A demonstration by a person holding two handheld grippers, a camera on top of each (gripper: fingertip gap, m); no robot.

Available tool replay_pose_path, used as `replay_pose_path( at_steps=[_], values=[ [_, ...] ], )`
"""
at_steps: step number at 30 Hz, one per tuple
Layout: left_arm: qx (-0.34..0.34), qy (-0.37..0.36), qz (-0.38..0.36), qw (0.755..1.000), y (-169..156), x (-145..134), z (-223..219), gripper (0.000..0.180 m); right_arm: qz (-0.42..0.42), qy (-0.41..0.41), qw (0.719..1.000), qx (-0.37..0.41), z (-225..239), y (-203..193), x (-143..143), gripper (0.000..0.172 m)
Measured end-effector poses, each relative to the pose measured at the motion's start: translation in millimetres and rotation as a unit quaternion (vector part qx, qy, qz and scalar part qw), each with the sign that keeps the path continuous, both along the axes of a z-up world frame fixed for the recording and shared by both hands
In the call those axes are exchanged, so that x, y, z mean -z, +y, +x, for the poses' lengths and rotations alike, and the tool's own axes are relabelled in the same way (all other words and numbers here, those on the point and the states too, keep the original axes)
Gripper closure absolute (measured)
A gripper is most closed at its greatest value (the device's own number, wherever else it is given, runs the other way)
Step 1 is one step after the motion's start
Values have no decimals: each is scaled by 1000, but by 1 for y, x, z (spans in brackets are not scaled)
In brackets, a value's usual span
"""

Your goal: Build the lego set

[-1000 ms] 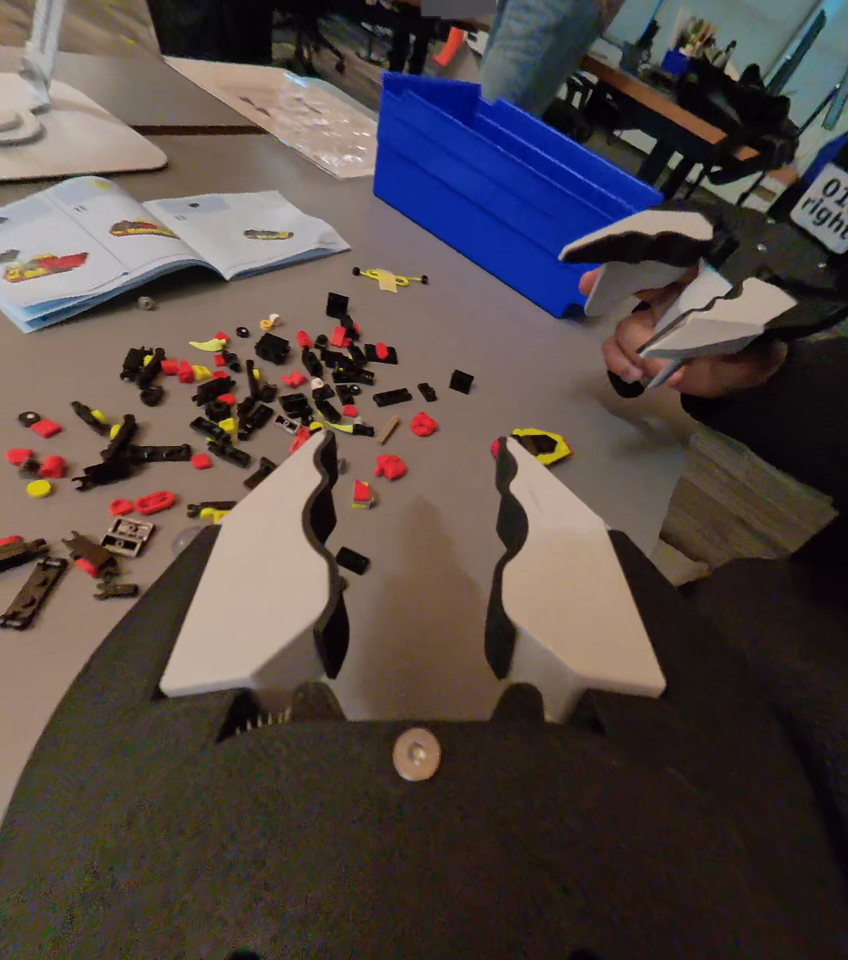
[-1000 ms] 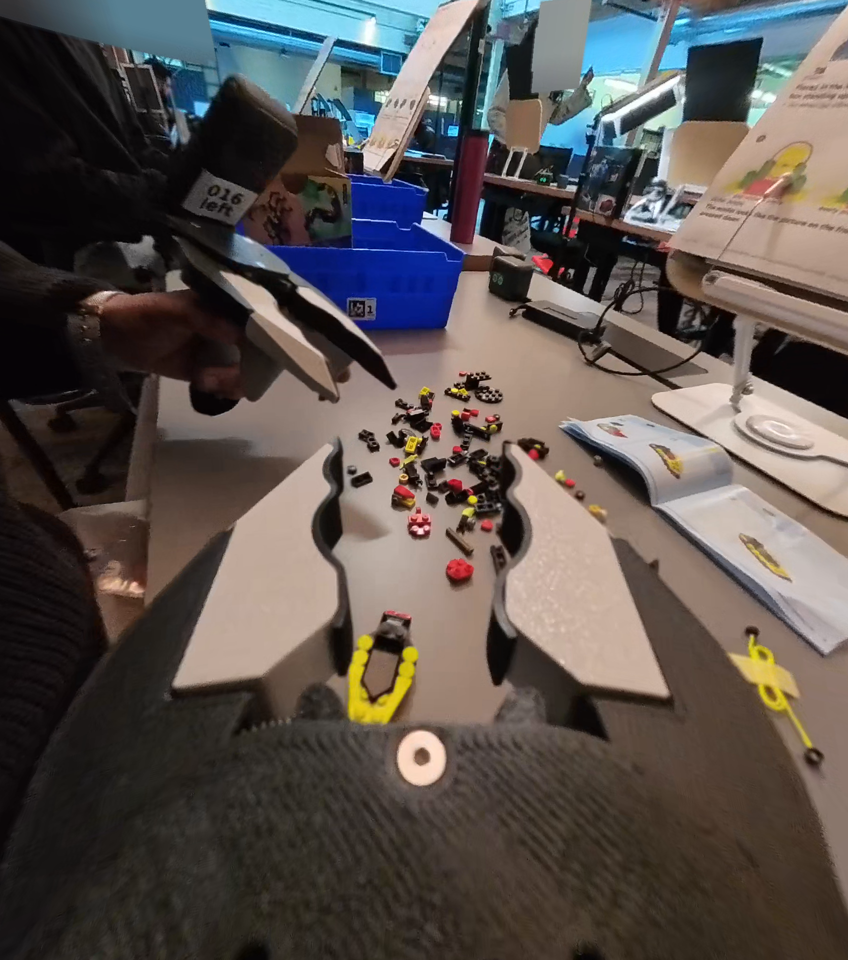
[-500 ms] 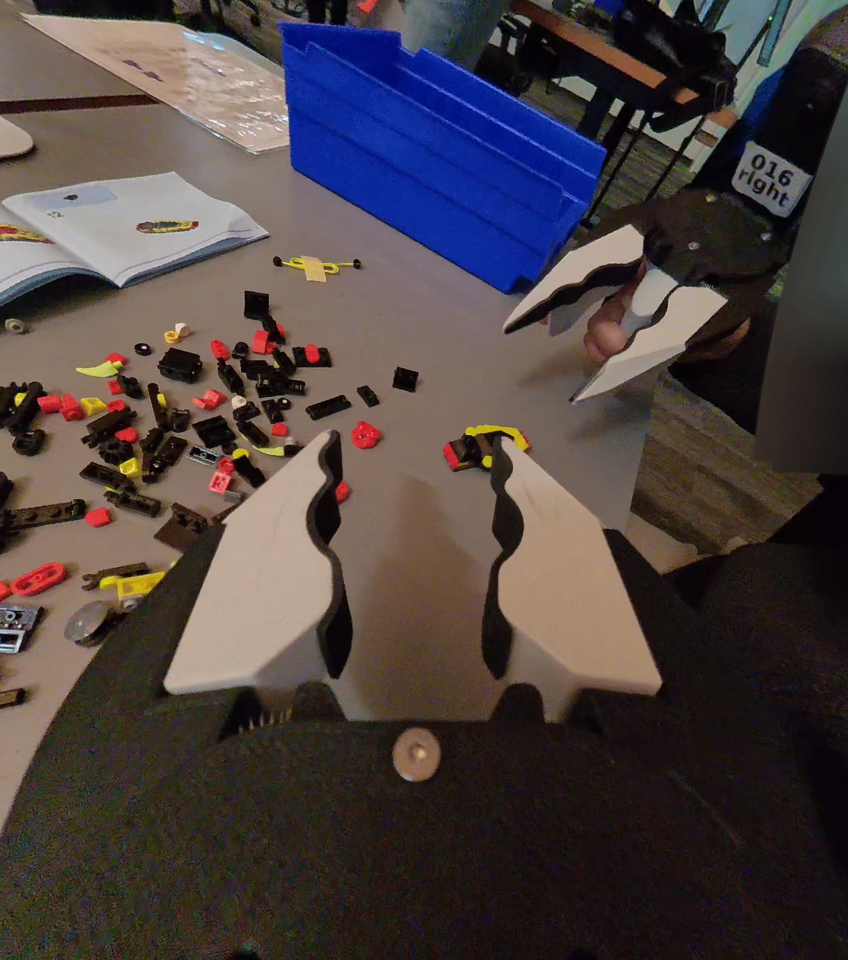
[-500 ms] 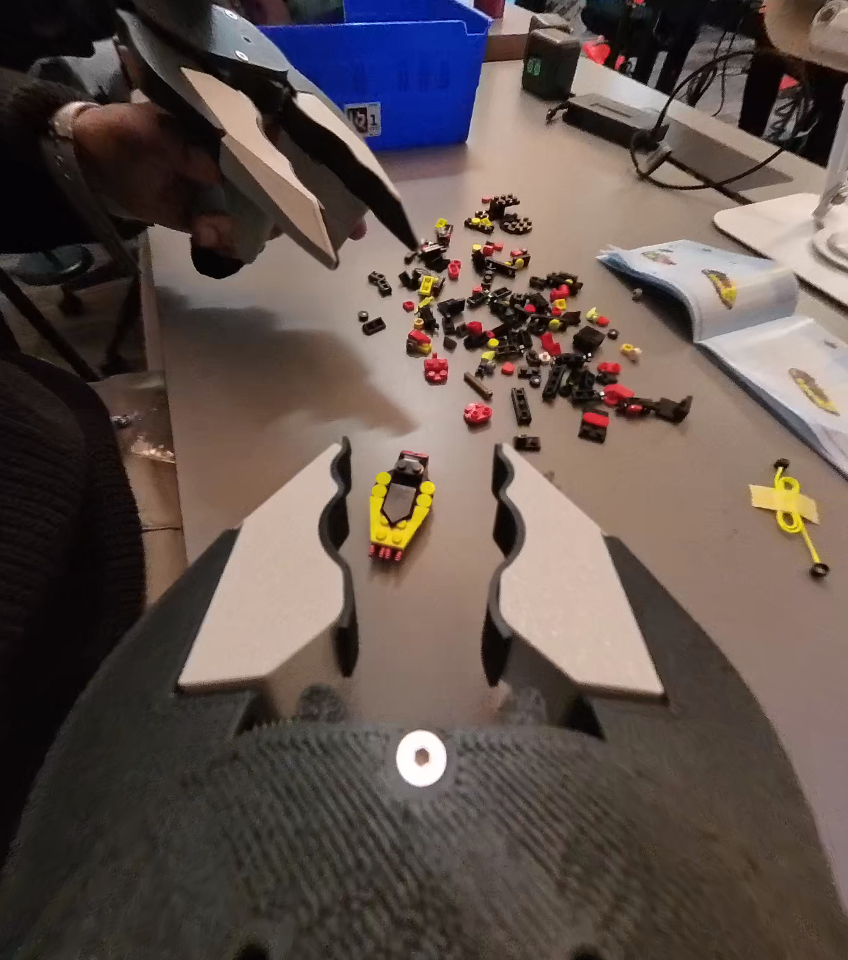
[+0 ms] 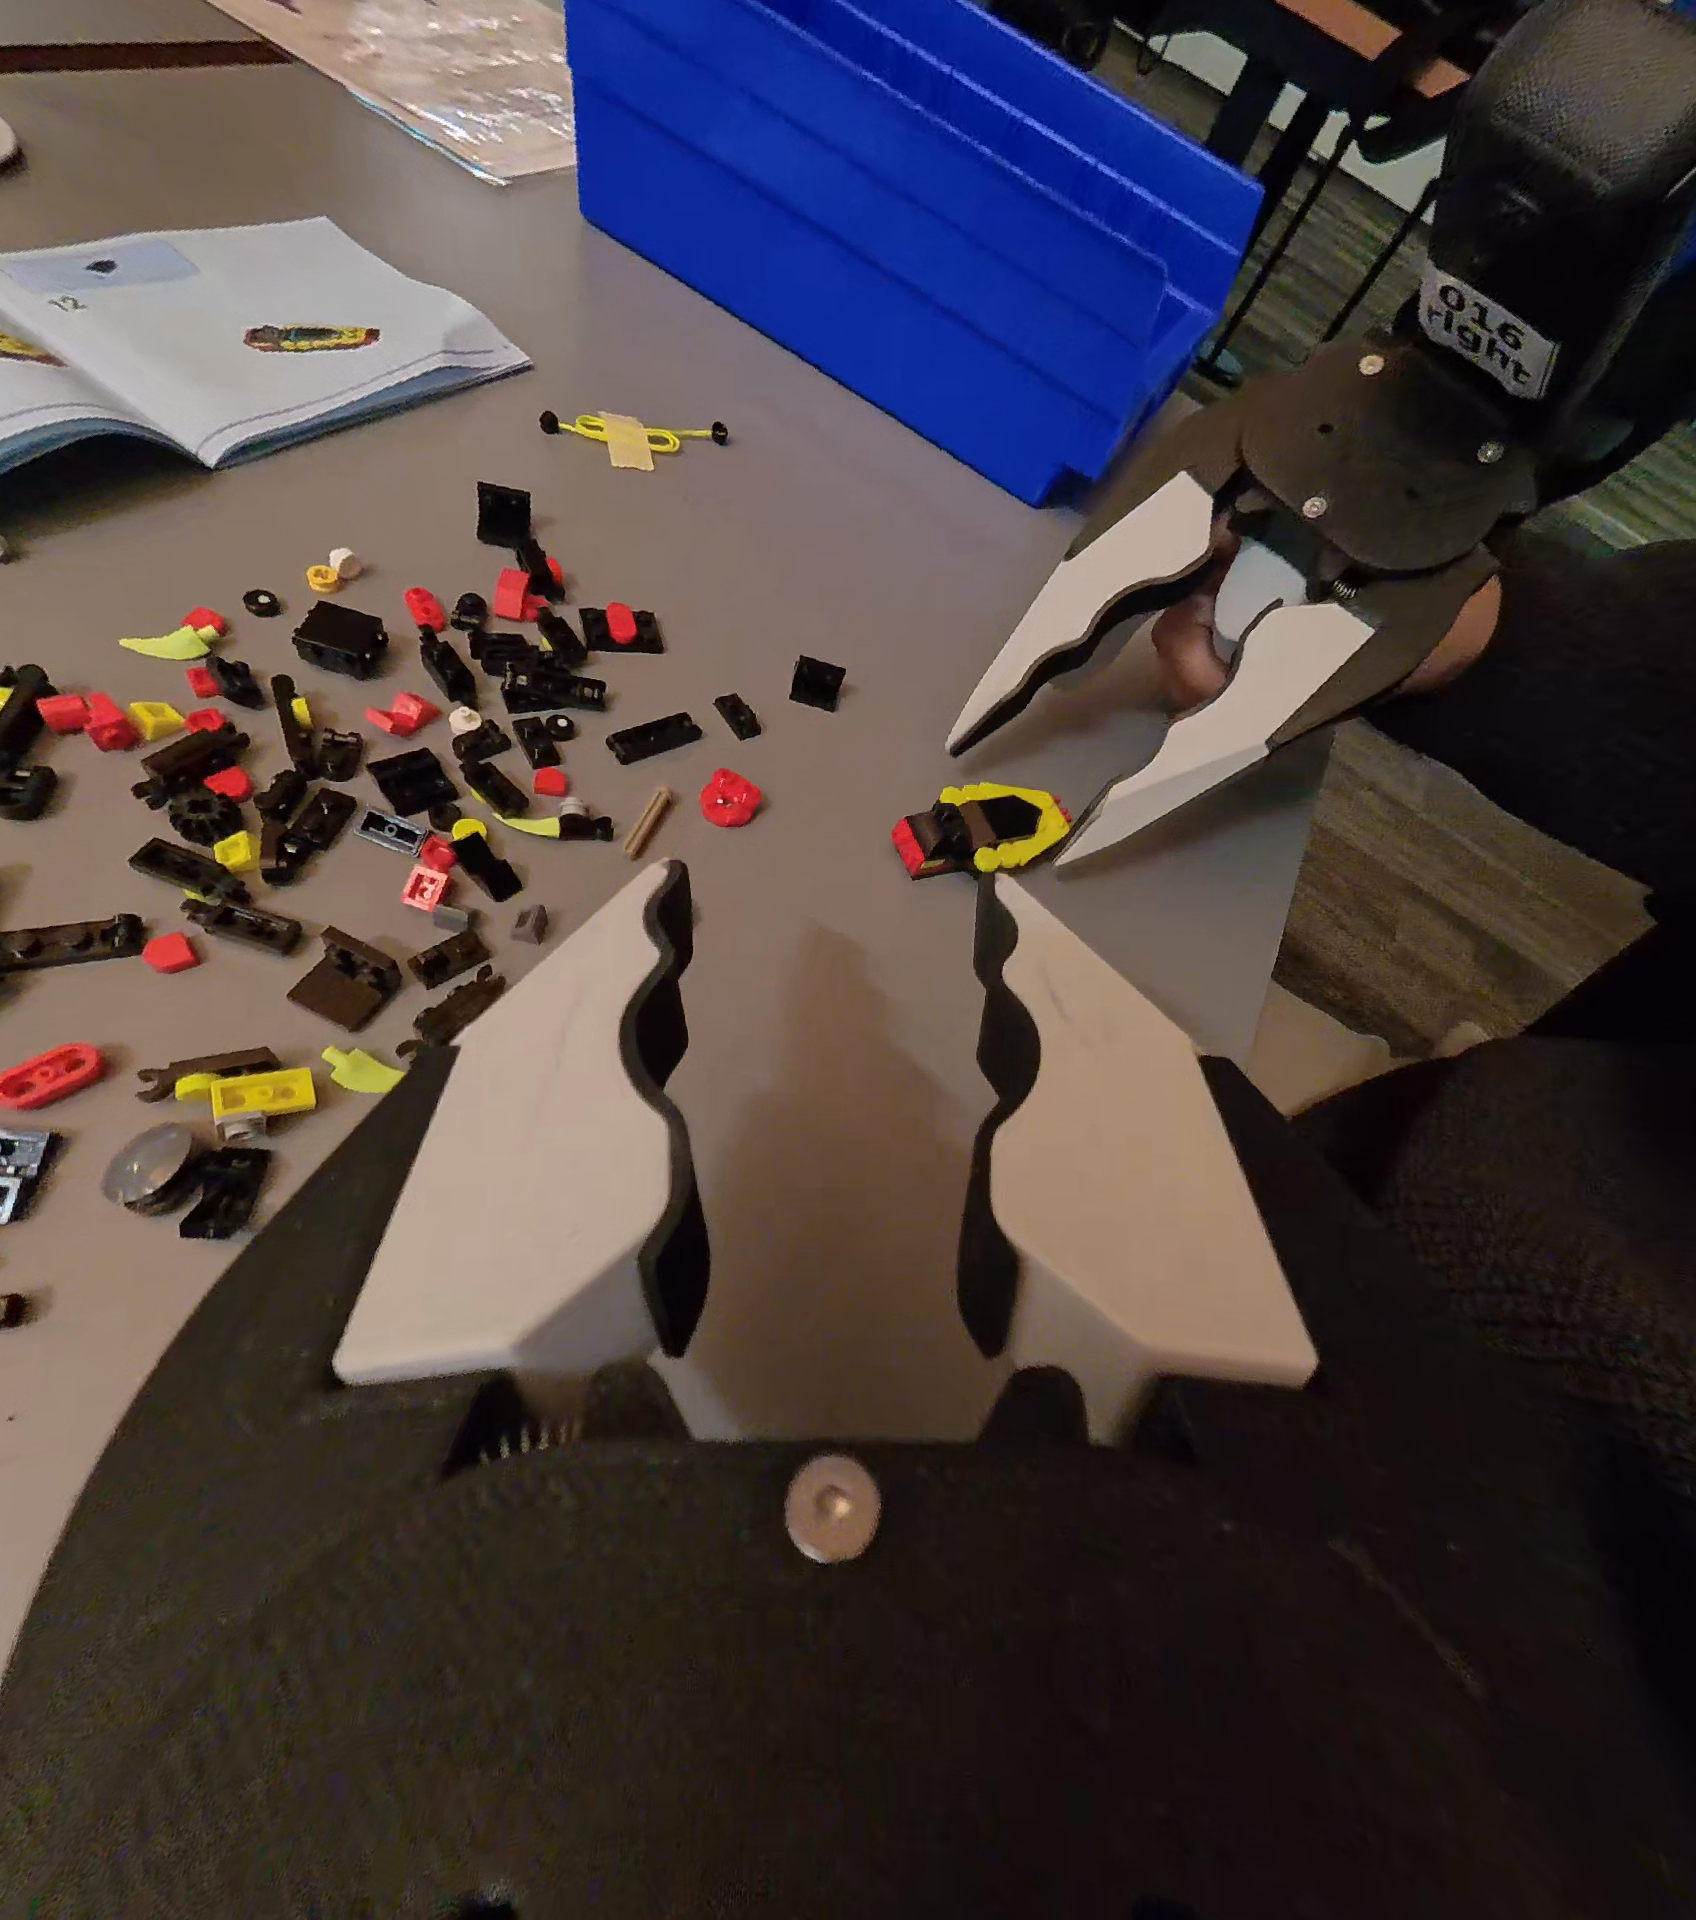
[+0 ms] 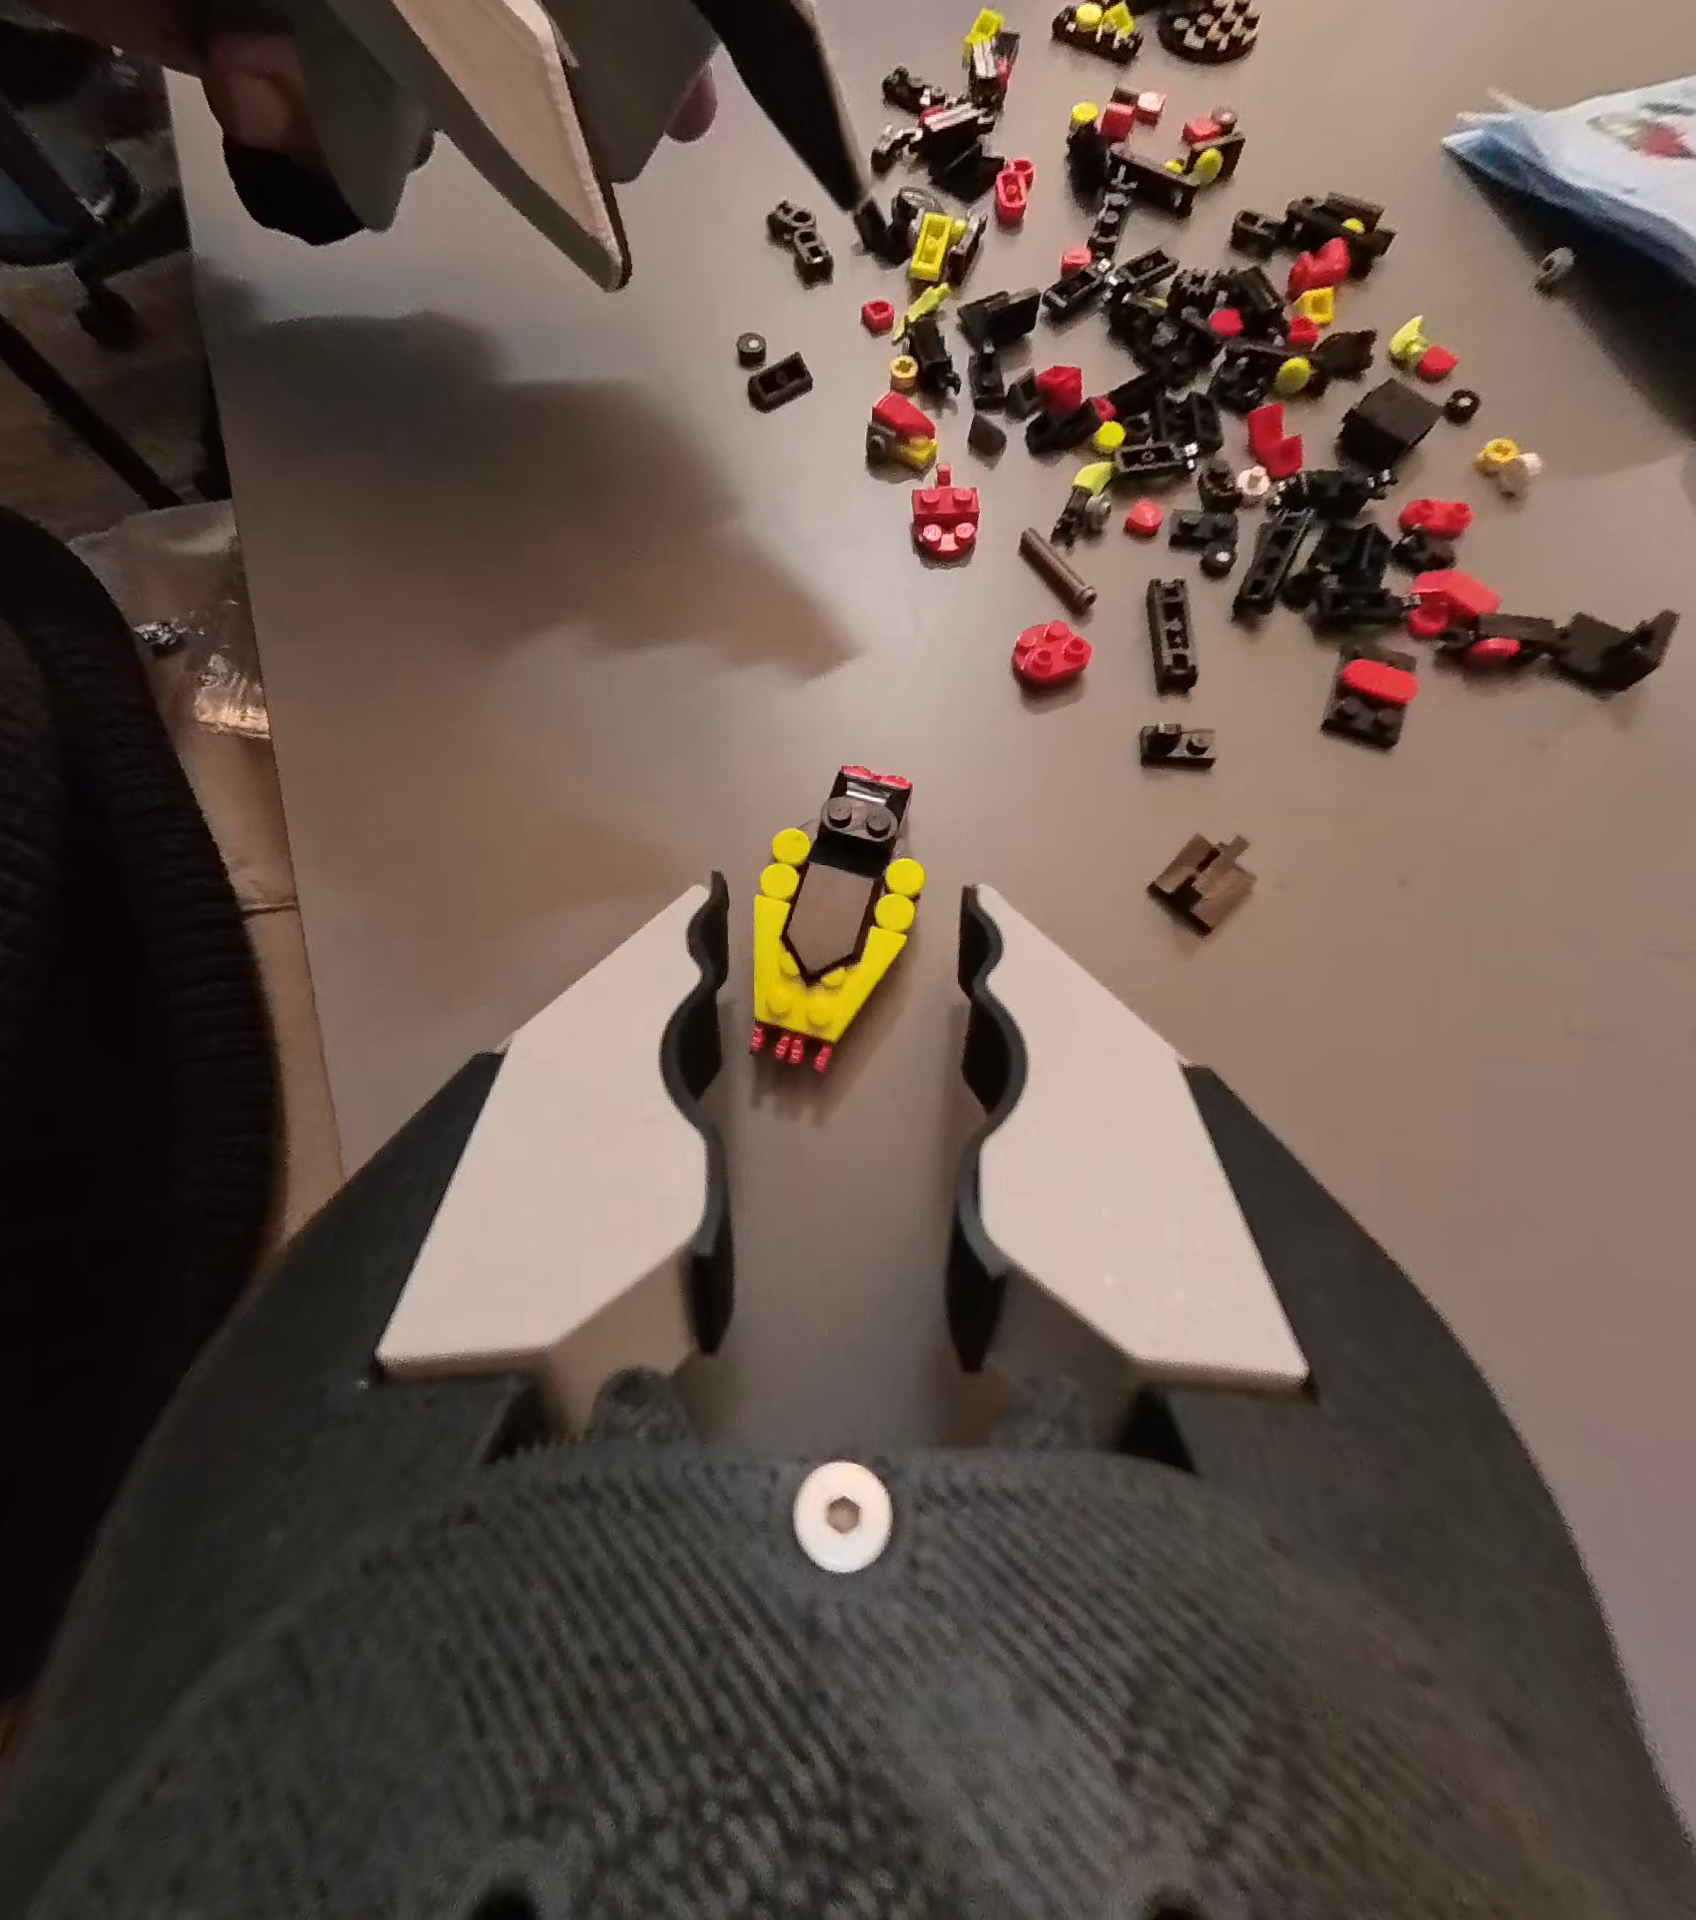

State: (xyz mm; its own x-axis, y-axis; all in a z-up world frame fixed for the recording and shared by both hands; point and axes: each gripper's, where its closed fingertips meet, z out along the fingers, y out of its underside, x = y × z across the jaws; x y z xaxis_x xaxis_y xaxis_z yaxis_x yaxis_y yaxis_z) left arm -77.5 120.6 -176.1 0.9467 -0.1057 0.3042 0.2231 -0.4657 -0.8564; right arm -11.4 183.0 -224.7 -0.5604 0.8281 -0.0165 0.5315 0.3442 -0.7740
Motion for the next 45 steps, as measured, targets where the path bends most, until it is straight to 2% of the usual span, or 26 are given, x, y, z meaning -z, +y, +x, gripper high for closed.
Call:
replay_pose_path(
  at_steps=[16,27,35,45],
  values=[
    [-37,-6,-10,999,-19,4,-9,127,15,-35,998,-44,-13,-18,14,133],
    [-60,-18,-8,998,-31,3,-16,127,21,-24,997,-73,-22,-31,12,148],
    [-59,-17,-12,998,-31,5,-16,127,20,-18,997,-71,-23,-30,10,153],
    [-59,-14,-13,998,-31,5,-16,127,29,0,998,-62,-26,-25,4,142]
  ],
)
